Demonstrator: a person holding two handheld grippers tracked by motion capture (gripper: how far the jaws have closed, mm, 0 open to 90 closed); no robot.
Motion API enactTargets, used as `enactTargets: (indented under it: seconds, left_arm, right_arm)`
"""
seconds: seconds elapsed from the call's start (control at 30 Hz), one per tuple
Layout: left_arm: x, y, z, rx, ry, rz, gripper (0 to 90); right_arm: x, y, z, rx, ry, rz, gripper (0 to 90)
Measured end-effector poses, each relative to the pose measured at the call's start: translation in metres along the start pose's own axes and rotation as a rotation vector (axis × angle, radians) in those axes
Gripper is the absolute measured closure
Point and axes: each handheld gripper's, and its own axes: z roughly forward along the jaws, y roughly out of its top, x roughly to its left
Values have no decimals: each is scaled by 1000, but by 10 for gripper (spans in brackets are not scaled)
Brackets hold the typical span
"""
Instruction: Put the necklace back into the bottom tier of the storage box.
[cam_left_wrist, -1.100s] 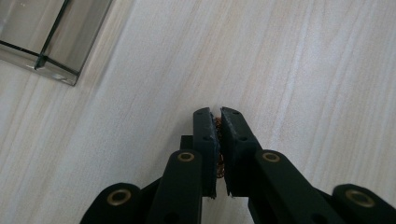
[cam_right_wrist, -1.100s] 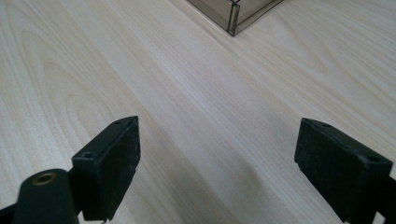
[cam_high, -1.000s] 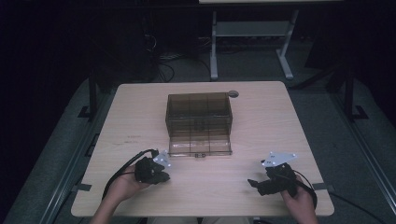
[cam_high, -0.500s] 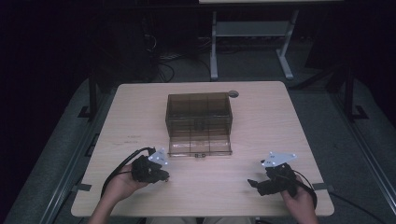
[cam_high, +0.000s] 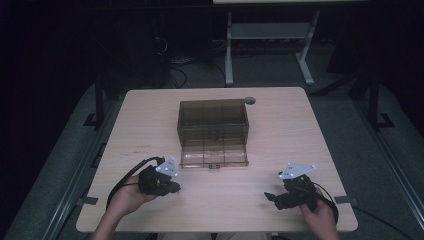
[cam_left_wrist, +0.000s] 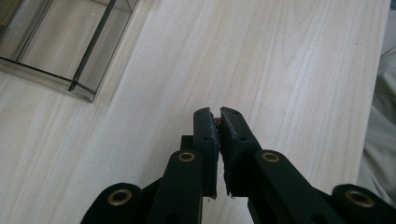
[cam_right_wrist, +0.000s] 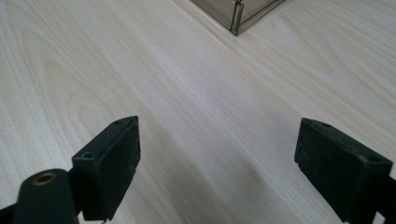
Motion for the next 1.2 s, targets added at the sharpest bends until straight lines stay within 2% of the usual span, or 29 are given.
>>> enactTargets:
  seconds: [0.03, 0.2, 0.23, 0.37, 0.5, 0.77, 1.2]
  left_arm:
    - [0, 0, -2, -9, 0, -11, 851]
    - [3, 0, -8, -20, -9, -7, 851]
    - [3, 0, -8, -26, -13, -17, 851]
    - [6, 2, -9, -18, -15, -3, 851]
    - [7, 4, -9, -23, -19, -14, 851]
    - [17, 13, -16, 17, -22, -6, 851]
    - [28, 30, -23, 34, -23, 13, 850]
  right_arm:
    - [0, 0, 0, 0, 1, 1, 138]
    - [0, -1, -1, 0, -2, 4, 138]
    - [-1, -1, -1, 0, -2, 7, 138]
    - [-1, -1, -1, -4, -2, 11, 138]
    - [-1, -1, -1, -6, 0, 14, 138]
    - [-3, -1, -2, -11, -1, 17, 138]
    - [-3, -1, -3, -15, 4, 17, 137]
